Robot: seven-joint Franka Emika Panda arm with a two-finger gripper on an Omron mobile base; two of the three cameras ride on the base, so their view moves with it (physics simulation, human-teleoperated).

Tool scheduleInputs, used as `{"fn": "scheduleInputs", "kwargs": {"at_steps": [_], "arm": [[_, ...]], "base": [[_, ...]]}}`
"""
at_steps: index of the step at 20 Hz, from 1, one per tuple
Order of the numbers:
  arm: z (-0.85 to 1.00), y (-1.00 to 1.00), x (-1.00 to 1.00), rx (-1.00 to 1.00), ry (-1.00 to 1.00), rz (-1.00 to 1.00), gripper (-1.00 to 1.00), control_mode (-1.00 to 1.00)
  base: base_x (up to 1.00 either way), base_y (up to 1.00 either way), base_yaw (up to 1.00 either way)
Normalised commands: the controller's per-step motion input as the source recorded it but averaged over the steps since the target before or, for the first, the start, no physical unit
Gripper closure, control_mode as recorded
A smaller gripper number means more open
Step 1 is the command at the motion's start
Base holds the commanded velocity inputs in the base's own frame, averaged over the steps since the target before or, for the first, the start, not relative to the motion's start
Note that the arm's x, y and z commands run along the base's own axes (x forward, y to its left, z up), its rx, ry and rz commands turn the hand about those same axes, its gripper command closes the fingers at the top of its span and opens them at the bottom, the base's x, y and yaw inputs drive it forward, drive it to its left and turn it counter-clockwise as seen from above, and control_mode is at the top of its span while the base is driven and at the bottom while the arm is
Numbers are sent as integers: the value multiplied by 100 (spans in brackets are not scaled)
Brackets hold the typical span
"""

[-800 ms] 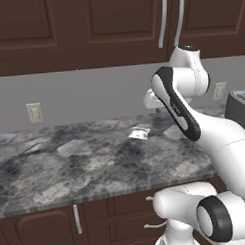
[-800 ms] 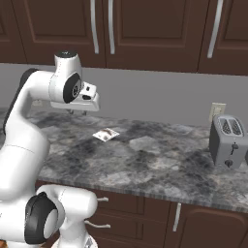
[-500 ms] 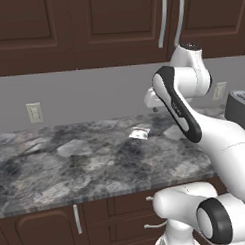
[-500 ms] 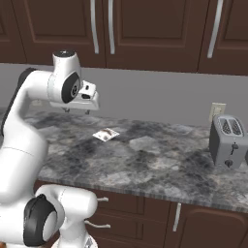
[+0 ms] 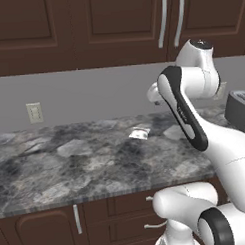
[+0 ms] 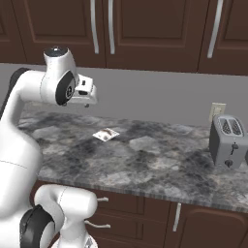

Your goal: Pick the bar soap and dish brush from the cabinet and place them on the counter.

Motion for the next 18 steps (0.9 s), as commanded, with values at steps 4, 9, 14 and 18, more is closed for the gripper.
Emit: {"fn": "scheduleInputs", "kwargs": {"at_steps": [4, 9, 14, 18], "arm": [[35, -6, -9, 0, -16, 0, -100, -100], [37, -5, -11, 1, -19, 0, -100, -100], [43, -4, -11, 1, -18, 0, -100, -100], [44, 0, -9, 0, -19, 0, -100, -100]], "base": [[0, 0, 0], [0, 0, 0], [0, 0, 0], [0, 0, 0]]}}
